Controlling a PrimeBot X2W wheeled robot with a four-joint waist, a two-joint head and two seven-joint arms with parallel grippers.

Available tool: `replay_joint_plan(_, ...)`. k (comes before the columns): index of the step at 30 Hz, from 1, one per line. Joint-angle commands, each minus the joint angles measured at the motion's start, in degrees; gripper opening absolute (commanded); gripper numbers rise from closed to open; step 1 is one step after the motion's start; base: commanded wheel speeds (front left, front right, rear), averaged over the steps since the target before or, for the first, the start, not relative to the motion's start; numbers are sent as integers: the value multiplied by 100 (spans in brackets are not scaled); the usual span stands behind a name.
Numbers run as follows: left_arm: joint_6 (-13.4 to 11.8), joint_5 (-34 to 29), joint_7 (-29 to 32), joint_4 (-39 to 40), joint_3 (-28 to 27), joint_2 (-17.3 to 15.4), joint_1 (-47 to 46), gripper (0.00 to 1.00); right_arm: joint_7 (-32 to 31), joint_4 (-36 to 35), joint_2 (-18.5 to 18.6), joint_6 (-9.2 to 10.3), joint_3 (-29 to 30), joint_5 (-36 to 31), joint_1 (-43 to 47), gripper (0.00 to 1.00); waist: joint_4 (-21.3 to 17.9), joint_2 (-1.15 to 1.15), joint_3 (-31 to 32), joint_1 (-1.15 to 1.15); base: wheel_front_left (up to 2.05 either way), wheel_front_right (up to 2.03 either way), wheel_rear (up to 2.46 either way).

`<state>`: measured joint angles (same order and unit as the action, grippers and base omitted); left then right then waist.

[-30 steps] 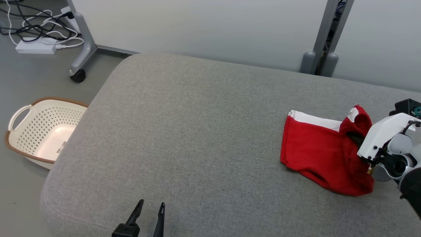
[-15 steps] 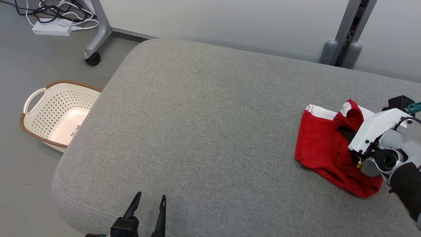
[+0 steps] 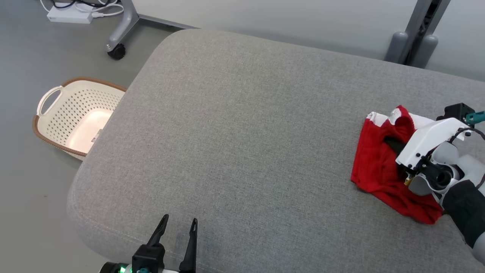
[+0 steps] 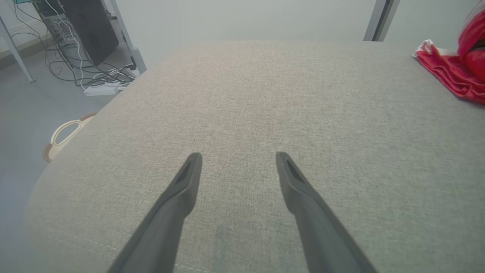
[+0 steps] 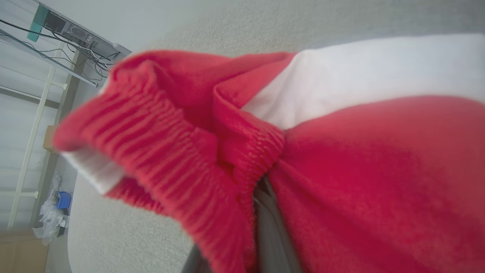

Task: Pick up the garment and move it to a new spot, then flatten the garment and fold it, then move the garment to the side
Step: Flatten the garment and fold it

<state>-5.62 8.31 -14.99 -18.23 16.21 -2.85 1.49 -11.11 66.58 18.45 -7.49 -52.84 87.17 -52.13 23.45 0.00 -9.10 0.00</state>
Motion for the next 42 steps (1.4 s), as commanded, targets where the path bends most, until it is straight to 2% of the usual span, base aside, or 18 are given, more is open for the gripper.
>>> replay_joint_plan(1, -44, 31, -19, 12, 13, -17, -127, 100, 41, 45, 6, -1, -20, -35, -53, 0, 39, 0, -47, 0, 0, 0, 0)
replay_joint_plan(10, -60, 96, -19, -24, 98, -18, -215, 100, 15, 289, -68, -1, -76, -97, -108, 0, 186, 0, -167, 0, 0, 0, 0)
replay_joint_plan(11, -61, 98, -19, -29, 103, -18, -221, 100, 42, 328, -70, 0, -67, -89, -116, 18, 196, 0, -171, 0, 0, 0, 0)
replay_joint_plan(12, -67, 104, -19, -34, 106, -18, -223, 100, 74, 356, -80, -1, -68, -98, -126, 49, 204, 0, -171, 0, 0, 0, 0)
replay_joint_plan(13, -74, 105, -19, -41, 107, -18, -222, 100, 73, 373, -104, -1, -82, -116, -136, 100, 208, 0, -165, 0, 0, 0, 0)
replay_joint_plan(16, -95, 101, -19, -73, 93, -19, -194, 100, 59, 369, -123, 0, -116, -155, -104, 100, 201, 0, -112, 0, 0, 0, 0)
replay_joint_plan(19, -69, 363, -19, -38, -12, -17, -163, 100, 97, 313, -103, 0, -203, -234, -106, 100, 166, 0, -29, 0, 0, 0, 0)
replay_joint_plan(26, -2, 255, -19, -86, -88, -17, -101, 100, 177, -31, -229, -1, -204, -200, -85, 100, 39, 0, 222, 0, 0, 0, 0)
replay_joint_plan(34, 47, 220, -19, -138, -234, -20, 67, 100, 213, -880, -251, -1, -40, 27, -33, 100, -188, 0, 668, 0, 0, 0, 0)
replay_joint_plan(38, 66, 340, -19, -13, -359, -20, 106, 100, 624, -1381, -54, -1, 20, -73, -47, 100, -367, 0, 912, 0, 0, 0, 0)
replay_joint_plan(42, 44, 378, -19, 177, -494, -18, 70, 100, 1410, -1855, 218, -1, -170, -580, -69, 100, -637, 0, 1078, 0, 0, 0, 0)
